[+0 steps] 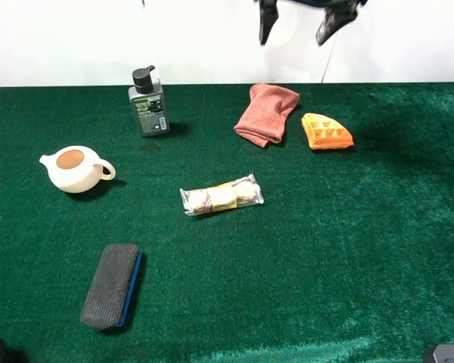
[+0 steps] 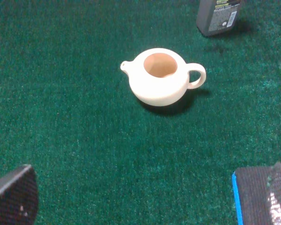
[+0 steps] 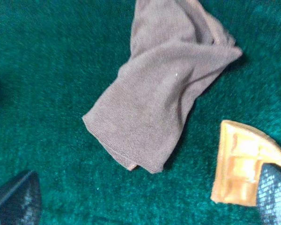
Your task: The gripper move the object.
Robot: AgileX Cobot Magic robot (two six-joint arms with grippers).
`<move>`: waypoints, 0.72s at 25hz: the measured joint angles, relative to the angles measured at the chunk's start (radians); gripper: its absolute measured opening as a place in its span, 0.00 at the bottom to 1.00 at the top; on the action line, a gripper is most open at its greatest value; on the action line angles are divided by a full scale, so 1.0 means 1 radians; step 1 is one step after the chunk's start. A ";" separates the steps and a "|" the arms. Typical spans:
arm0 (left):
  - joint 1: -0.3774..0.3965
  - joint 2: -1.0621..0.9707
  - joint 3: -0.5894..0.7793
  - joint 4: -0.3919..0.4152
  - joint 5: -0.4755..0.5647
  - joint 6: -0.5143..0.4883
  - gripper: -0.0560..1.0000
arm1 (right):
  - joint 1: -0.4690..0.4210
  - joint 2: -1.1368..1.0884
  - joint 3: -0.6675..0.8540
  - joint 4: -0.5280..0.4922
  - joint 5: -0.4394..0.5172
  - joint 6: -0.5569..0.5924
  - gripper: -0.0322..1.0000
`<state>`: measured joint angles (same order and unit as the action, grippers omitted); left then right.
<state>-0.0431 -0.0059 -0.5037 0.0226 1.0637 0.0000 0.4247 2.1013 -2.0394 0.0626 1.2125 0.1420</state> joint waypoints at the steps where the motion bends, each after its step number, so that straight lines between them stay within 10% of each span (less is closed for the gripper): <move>1: 0.000 0.000 0.000 0.000 0.000 0.000 0.99 | 0.000 -0.027 0.014 0.000 0.000 -0.007 0.70; 18: 0.000 0.000 0.000 0.000 0.000 0.000 0.99 | 0.000 -0.567 0.521 -0.010 0.003 -0.088 0.70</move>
<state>-0.0431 -0.0059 -0.5037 0.0226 1.0637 0.0000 0.4247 1.5342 -1.5188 0.0525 1.2158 0.0540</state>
